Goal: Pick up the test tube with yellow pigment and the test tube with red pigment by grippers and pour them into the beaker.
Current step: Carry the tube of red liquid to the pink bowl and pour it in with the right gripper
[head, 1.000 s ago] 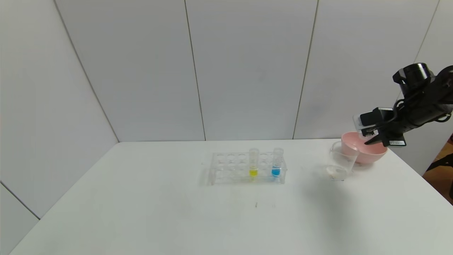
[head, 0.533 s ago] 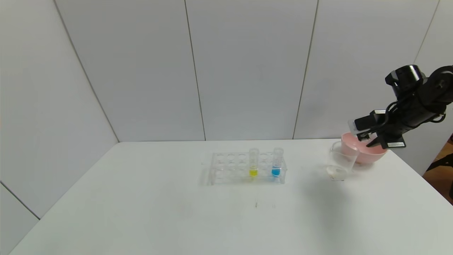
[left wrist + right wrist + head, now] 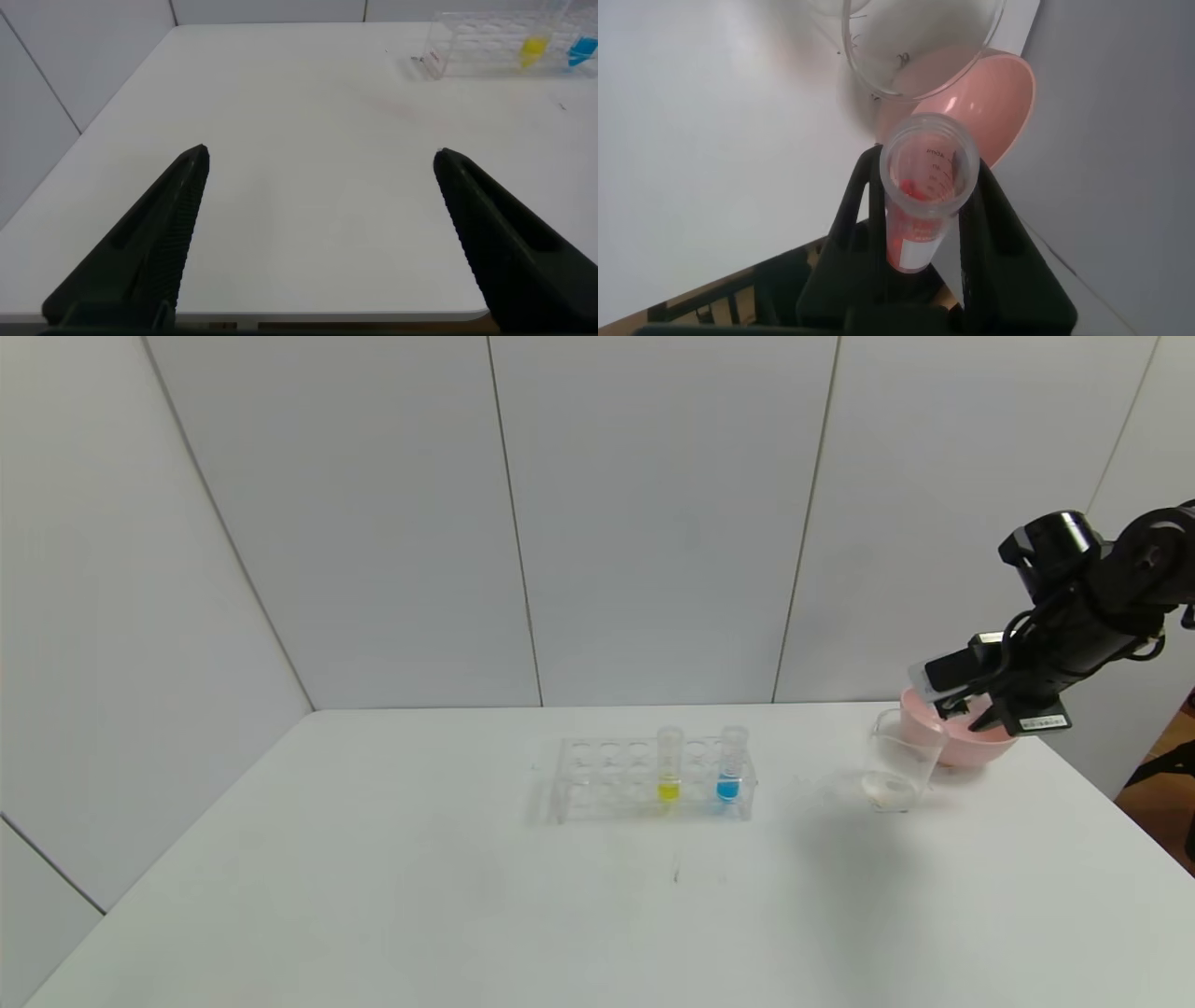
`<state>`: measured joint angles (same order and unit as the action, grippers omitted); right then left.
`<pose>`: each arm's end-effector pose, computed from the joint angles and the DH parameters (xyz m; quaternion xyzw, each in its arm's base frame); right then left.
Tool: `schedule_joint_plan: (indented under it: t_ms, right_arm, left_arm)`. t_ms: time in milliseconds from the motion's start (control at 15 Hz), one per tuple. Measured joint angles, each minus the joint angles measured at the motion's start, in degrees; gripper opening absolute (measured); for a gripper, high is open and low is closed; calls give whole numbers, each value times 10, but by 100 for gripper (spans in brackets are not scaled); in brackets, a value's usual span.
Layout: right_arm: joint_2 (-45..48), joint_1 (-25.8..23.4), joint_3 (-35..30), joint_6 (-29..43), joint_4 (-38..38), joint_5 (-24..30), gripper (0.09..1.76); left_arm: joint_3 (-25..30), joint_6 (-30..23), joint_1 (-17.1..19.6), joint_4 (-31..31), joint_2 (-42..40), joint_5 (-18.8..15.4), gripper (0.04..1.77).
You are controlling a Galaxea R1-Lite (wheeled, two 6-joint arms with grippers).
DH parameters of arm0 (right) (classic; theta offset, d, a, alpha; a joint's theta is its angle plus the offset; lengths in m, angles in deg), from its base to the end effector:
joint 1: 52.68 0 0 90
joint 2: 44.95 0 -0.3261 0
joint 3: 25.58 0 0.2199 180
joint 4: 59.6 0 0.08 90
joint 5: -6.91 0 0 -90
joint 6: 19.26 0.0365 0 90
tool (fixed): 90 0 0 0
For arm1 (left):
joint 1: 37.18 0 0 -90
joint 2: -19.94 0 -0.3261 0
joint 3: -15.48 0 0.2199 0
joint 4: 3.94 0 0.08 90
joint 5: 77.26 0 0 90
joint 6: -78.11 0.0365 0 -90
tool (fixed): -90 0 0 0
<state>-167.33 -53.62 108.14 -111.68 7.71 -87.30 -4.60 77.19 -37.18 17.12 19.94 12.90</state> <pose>0.4553 -0.0101 0.2222 -0.6461 0.3532 0.3111 0.6008 -0.0031 0.0001 0.0735 -0.0080 0.0085 0.0015 0.9999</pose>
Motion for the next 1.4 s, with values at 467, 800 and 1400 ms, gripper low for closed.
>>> schedule_joint_plan:
  t_ms: [467, 800, 1400]
  right_arm:
    - [-1, 13, 0, -4, 0, -37, 51]
    - [-14, 27, 0, 9, -7, -52, 51]
    - [-31, 38, 5, 8, -25, -109, 51]
  left_arm:
    - [0, 0, 0, 0, 0, 0, 172]
    - [0, 0, 0, 0, 0, 0, 172]
    - [0, 0, 0, 0, 0, 0, 172]
